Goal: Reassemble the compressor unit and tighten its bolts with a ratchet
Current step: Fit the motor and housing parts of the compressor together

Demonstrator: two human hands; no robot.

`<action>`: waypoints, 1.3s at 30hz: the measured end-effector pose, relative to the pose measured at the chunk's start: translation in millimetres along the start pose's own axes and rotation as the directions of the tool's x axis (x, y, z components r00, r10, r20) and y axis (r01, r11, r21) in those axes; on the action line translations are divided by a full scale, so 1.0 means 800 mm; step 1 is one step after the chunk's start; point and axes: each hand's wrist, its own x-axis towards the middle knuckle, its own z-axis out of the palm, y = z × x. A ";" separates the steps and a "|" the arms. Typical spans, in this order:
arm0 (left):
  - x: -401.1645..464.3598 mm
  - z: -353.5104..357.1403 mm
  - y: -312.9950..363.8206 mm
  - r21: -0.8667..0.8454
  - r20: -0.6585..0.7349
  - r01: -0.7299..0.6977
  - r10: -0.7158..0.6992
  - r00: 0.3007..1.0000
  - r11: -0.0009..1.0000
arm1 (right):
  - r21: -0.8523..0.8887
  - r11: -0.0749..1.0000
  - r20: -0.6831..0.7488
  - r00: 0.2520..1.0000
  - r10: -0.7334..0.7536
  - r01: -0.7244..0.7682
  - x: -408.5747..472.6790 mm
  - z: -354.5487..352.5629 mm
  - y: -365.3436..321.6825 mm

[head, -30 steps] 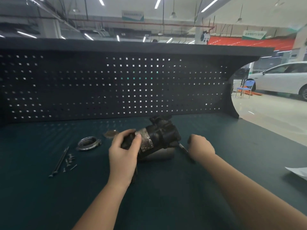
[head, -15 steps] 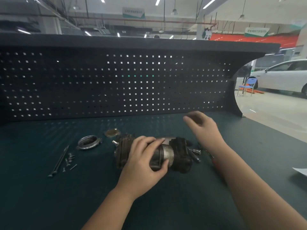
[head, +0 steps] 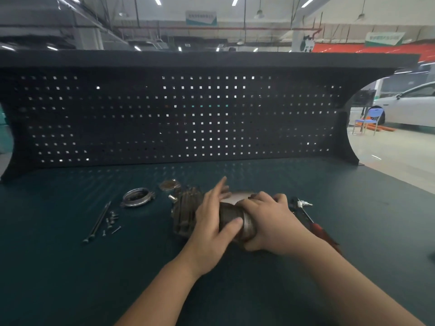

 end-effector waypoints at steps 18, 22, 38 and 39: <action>0.021 -0.064 0.001 -0.207 -0.446 0.247 -0.316 0.838 0.947 | -0.080 0.995 0.002 0.999 0.052 -0.052 0.001 0.010 0.001; 0.000 -0.082 -0.012 0.189 -0.075 0.510 -0.505 0.860 0.839 | -0.122 0.990 0.036 0.997 0.072 -0.067 0.001 0.012 0.003; -0.006 -0.066 -0.036 0.160 -0.139 0.551 -0.534 0.834 0.819 | -0.266 0.963 -0.052 0.997 -0.053 0.038 0.000 0.023 -0.027; -0.006 -0.065 -0.036 0.170 -0.132 0.546 -0.530 0.838 0.820 | -0.273 0.961 -0.094 0.994 -0.058 0.030 -0.001 0.023 -0.027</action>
